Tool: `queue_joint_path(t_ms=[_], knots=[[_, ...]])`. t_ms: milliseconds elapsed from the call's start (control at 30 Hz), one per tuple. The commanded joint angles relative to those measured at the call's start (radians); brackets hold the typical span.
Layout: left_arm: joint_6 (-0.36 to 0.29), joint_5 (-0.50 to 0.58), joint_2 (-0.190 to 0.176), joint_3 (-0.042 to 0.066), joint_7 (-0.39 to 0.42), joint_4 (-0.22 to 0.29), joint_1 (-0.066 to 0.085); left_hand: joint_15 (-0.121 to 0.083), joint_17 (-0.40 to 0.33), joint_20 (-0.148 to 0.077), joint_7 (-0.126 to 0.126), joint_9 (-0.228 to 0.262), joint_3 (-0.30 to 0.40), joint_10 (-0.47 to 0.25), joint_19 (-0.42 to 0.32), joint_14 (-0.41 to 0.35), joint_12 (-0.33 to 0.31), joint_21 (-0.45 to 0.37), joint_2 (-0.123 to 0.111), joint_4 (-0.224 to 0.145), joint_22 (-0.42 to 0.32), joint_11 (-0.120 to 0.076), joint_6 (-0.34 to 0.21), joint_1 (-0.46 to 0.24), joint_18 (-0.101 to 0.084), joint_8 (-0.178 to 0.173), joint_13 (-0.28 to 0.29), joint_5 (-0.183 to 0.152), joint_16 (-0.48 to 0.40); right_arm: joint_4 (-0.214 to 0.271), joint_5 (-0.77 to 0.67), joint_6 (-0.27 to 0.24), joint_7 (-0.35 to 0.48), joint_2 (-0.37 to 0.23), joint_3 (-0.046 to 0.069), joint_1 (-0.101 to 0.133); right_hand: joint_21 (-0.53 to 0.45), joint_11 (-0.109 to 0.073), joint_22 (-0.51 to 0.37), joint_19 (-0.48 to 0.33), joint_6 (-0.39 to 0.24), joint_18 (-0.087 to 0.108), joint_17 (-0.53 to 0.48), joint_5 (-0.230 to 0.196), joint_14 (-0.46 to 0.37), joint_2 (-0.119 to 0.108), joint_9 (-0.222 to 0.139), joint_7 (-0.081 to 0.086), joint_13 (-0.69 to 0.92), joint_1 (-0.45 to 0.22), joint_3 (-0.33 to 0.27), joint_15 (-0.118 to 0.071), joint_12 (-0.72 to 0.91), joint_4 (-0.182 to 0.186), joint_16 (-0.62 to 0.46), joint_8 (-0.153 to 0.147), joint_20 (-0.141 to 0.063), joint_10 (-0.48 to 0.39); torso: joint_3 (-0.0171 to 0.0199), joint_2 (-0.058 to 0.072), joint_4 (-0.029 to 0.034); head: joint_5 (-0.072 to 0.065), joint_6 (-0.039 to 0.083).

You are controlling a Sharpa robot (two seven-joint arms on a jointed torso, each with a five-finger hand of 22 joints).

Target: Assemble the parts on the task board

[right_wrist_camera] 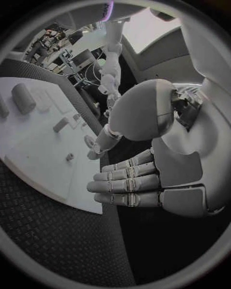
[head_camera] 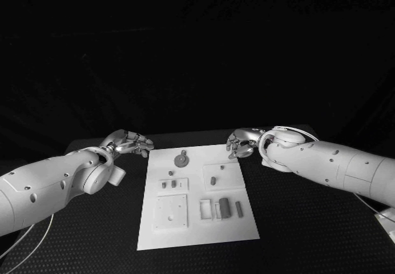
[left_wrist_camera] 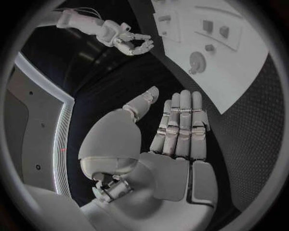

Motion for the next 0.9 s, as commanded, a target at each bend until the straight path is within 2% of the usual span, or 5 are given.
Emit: queue_joint_path(t_ms=[33, 233, 367, 667, 900], knots=[[0.013, 0.082, -0.009, 0.001, 0.059, 0.032, 0.002, 0.006, 0.000, 0.001, 0.000, -0.001, -0.005, -0.009, -0.006, 0.000, -0.002, -0.008, 0.009, 0.001, -0.002, 0.000, -0.005, -0.001, -0.012, 0.004, -0.002, -0.001, -0.006, 0.012, -0.130, -0.055, -0.029, 0.007, -0.009, -0.006, 0.008, -0.002, 0.005, 0.022, 0.008, 0.006, 0.011, 0.002, 0.015, -0.015, 0.002, -0.002, 0.002, 0.003, 0.003, -0.004, -0.015, 0.001, 0.015, 0.001, -0.008, 0.011, 0.0004, 0.001, -0.0005, 0.002, 0.000], [0.008, 0.087, -0.006, 0.001, 0.062, 0.046, 0.002, 0.006, 0.001, 0.002, 0.002, -0.002, -0.006, -0.010, -0.005, 0.003, -0.002, -0.010, 0.010, 0.001, -0.005, 0.001, -0.005, -0.001, -0.012, 0.006, -0.004, -0.001, -0.011, 0.006, -0.171, -0.080, -0.044, 0.029, -0.023, -0.023, 0.009, -0.003, 0.008, 0.034, 0.006, 0.006, 0.017, 0.003, 0.022, -0.019, 0.001, -0.003, 0.003, 0.006, 0.005, -0.007, -0.026, -0.001, 0.024, -0.001, -0.012, 0.017, -0.0003, 0.002, 0.0003, 0.007, -0.003], [0.009, 0.092, -0.004, 0.001, 0.064, 0.048, 0.002, 0.006, 0.003, 0.002, 0.002, -0.002, -0.008, -0.014, -0.004, 0.005, -0.003, -0.013, 0.010, 0.002, -0.007, 0.003, -0.005, -0.002, -0.012, 0.007, -0.006, -0.001, -0.016, 0.001, -0.196, -0.073, -0.054, 0.044, -0.028, -0.033, 0.009, -0.004, 0.009, 0.036, 0.006, 0.006, 0.019, 0.003, 0.022, -0.021, 0.001, -0.003, 0.004, 0.010, 0.006, -0.007, -0.030, -0.004, 0.026, -0.002, -0.014, 0.018, -0.0002, 0.002, 0.0021, 0.012, -0.007], [0.010, 0.099, -0.003, 0.001, 0.064, 0.051, 0.002, 0.006, 0.004, 0.003, 0.003, -0.003, -0.009, -0.017, -0.003, 0.006, -0.003, -0.016, 0.010, 0.002, -0.009, 0.004, -0.006, -0.004, -0.012, 0.007, -0.008, -0.001, -0.019, -0.006, -0.214, -0.056, -0.058, 0.063, -0.043, -0.045, 0.007, -0.004, 0.011, 0.039, 0.014, 0.006, 0.021, 0.002, 0.020, -0.017, 0.003, -0.005, 0.005, 0.015, 0.006, -0.007, -0.038, -0.007, 0.029, 0.001, -0.014, 0.023, -0.0012, 0.002, 0.0000, 0.018, -0.014], [0.011, 0.100, -0.004, 0.001, 0.062, 0.052, 0.002, 0.006, 0.006, 0.003, 0.003, -0.004, -0.011, -0.019, -0.002, 0.007, -0.003, -0.017, 0.010, 0.002, -0.010, 0.005, -0.008, -0.005, -0.012, 0.007, -0.009, -0.001, -0.021, -0.007, -0.224, -0.046, -0.059, 0.067, -0.049, -0.049, 0.005, -0.005, 0.014, 0.039, 0.025, 0.006, 0.023, 0.002, 0.018, -0.007, 0.005, -0.008, 0.008, 0.020, 0.006, -0.008, -0.044, -0.009, 0.030, 0.006, -0.015, 0.029, -0.0009, 0.002, -0.0011, 0.023, -0.018]])
